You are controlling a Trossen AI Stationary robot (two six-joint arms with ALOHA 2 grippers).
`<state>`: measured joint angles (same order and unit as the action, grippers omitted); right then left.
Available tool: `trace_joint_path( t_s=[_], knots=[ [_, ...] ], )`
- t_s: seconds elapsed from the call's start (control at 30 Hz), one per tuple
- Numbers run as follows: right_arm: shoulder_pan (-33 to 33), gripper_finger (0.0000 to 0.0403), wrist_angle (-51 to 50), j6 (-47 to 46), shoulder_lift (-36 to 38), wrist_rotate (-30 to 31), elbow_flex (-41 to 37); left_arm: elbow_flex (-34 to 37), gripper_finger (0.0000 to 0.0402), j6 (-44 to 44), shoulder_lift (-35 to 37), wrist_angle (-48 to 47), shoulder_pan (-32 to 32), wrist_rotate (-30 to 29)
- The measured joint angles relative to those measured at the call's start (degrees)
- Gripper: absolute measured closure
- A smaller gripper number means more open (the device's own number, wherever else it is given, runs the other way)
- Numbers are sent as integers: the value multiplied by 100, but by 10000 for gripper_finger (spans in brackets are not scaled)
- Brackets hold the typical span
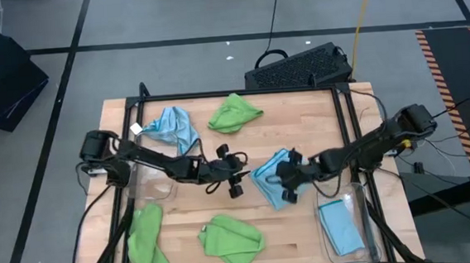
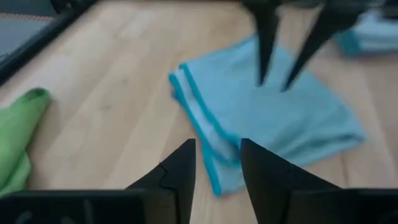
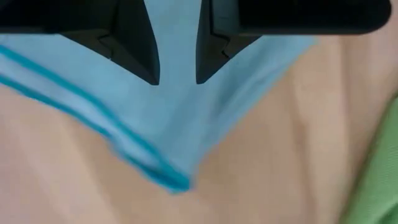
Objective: Sort microfiber towel by color & place in baskets
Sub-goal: Fold the right blue microfiber towel
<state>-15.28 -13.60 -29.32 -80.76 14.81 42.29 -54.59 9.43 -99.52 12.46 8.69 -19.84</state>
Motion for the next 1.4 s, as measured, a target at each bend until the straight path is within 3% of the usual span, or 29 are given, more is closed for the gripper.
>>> trace_joint_path(
  t_s=[0.13,0.23,0.47,0.73,0.93,1.23,1.4],
  knots=[
    [665,308,-808,64,267,-15,1,2,271,585,-24,700,6,-11],
    [1178,308,-972,392,348,-374,-72,-9,271,906,-321,1378,89,175],
    [1935,308,647,404,302,-2265,-858,-893,271,1227,-1415,1343,380,617],
    [1941,308,915,224,307,-1248,-1231,-2384,270,629,-2625,-155,530,782],
    [2110,308,940,307,336,-578,-1230,-2591,270,870,-2704,-1283,522,820],
    [2749,308,1030,657,337,-431,-1230,-2579,270,903,-2685,-1340,574,810],
    [2658,308,1393,642,591,-695,-1230,-2667,270,1132,-2580,-1604,568,857]
  ],
)
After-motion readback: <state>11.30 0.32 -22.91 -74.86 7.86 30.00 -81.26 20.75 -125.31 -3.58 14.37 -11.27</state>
